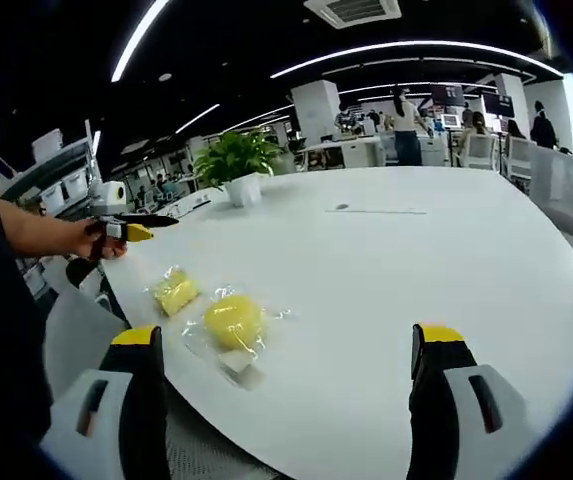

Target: Compare the silicone blocks by pressing each to a similar depth, holding the contact briefly, and releasing to observe deformation and rebound differences across the visible hardness samples.

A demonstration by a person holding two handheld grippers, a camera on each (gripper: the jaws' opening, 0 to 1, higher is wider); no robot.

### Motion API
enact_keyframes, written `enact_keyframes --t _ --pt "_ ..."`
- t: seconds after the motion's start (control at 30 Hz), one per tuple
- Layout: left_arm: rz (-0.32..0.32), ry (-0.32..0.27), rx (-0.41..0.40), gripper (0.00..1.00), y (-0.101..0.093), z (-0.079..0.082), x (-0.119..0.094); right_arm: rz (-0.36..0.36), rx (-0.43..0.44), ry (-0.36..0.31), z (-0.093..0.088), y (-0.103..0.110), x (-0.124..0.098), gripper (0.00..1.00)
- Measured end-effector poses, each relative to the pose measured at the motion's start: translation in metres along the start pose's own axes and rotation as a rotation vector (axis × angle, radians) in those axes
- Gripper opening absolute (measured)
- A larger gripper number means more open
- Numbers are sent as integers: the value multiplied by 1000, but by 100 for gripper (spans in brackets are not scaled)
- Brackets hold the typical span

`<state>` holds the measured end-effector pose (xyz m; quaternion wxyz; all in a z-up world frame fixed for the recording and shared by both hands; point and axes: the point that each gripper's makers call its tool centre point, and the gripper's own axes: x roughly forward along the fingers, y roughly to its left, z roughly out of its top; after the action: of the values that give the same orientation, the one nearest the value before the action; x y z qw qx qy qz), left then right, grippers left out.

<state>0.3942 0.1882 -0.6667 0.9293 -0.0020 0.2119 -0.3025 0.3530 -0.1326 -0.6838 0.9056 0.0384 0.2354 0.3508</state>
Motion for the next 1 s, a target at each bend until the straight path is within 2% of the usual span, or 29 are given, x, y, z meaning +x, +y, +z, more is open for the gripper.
enact_keyframes --t 0.07,0.13,0.27,0.33,0.5,0.53,0.6,0.8,0.87,1.0 --pt "7 14 2 100 0 -11 -16 6 -25 31 -6 3 2 96" --pt "11 15 -17 100 0 -21 -31 10 -68 27 -5 5 2 96" --pt "13 37 -61 99 -3 -39 -53 28 -74 33 -6 8 1 96" --pt "7 46 -53 95 -5 -44 -63 34 -74 25 -5 12 1 96" --pt "-3 48 -89 100 -1 -55 -75 33 -61 21 -5 20 0 97" --pt "-11 82 -105 100 -3 -64 -77 31 -59 23 -6 21 -1 97" --pt "-5 84 -97 100 1 -67 -78 23 -60 21 -8 21 -2 97" --pt "16 44 -89 100 3 -51 -79 -5 -32 39 -18 15 -7 97" --pt "0 32 -78 100 -1 -47 -77 -10 -40 41 -20 16 -9 97" --pt "11 38 -56 100 0 -48 -78 -11 -29 21 -19 17 -14 97"
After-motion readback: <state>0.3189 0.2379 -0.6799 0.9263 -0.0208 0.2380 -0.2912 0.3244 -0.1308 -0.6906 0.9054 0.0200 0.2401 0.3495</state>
